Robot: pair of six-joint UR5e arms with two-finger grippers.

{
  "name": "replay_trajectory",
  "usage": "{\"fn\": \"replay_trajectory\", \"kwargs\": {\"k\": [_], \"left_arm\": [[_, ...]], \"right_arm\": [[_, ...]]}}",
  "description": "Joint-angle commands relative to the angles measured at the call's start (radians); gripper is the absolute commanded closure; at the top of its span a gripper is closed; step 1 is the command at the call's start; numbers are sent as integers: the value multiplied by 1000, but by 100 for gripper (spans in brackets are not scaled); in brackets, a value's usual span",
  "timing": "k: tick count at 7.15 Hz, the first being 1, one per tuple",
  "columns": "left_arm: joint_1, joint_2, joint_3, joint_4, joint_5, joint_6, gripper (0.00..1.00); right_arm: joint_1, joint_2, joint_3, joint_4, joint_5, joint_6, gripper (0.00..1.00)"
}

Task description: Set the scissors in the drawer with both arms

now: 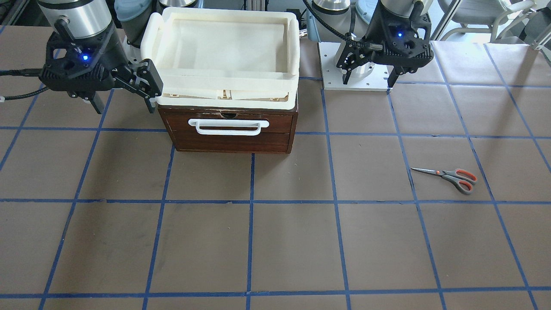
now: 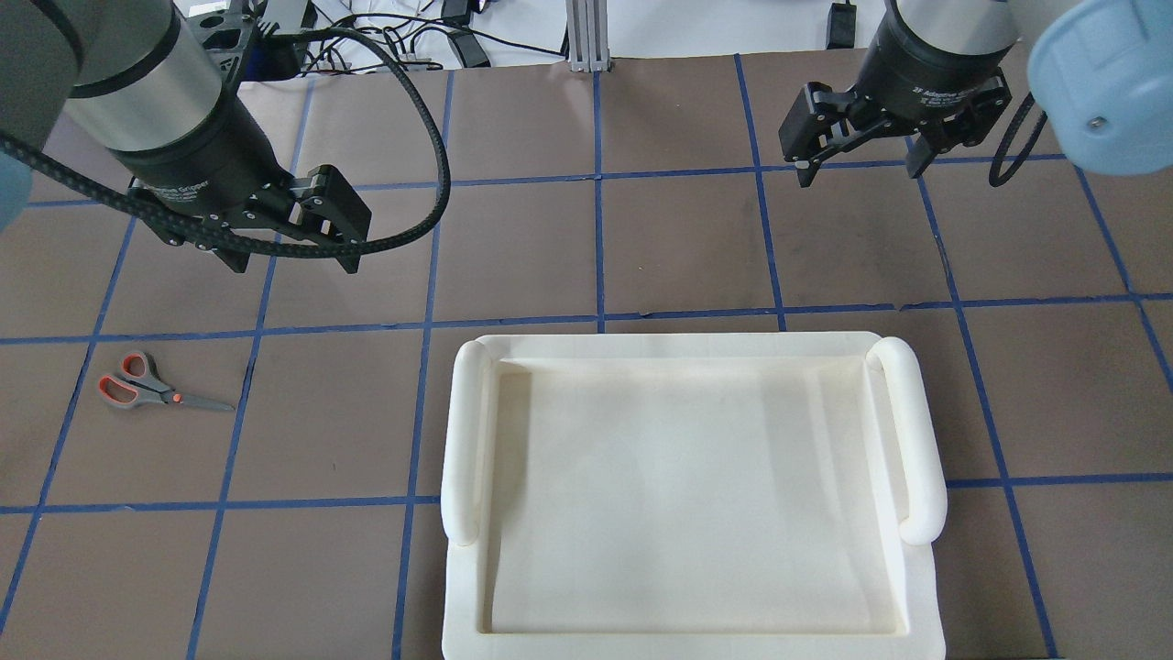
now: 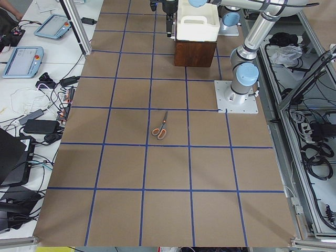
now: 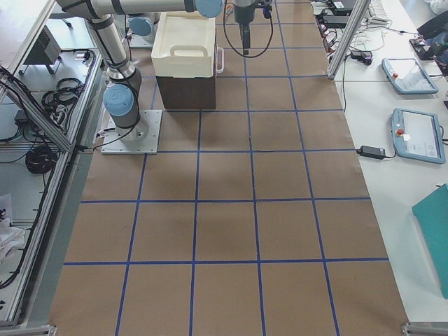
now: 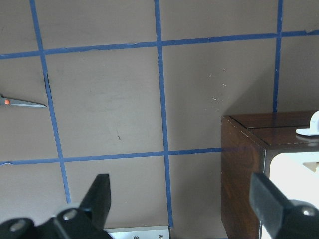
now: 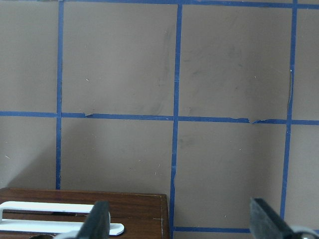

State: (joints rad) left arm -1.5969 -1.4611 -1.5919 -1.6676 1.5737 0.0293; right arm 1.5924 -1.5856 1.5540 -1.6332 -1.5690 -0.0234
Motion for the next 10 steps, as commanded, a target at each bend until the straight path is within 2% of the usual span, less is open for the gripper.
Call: {"fn": "replay_trajectory", "kwargs": {"k": [1,2,3,4,5,6,7,8,9,10], "left_arm": [[11,-2,0,-6,-13,1,0],[15,-5,-2,-9,0,105,0],[35,-11,-22,-5,15,362,0],[104,-11,-60,-6,82,594,0],[197,-10,-86,-4,88,786,0],[280,-16,-97,-9,92,1022,0],[351,-18,-130,-9,94,1181,0],[430,-25,-191,-8,92,1318,0],[527,-42,-235,11,92,1497,0],[569,-77,-244,122,173,1855,0]], "right_arm": [[0,1,0,12,-3,-4,0],[0,1,0,15,-3,-6,0],[0,1,0,15,-2,-7,0],[0,2,0,15,0,-7,0],[-2,12,1,18,9,-19,0],[1,30,6,36,23,-141,0],[23,79,2,30,88,-233,0],[61,161,-2,0,130,-269,0],[126,232,-18,-40,130,-414,0],[195,248,-53,-39,129,-584,0]]}}
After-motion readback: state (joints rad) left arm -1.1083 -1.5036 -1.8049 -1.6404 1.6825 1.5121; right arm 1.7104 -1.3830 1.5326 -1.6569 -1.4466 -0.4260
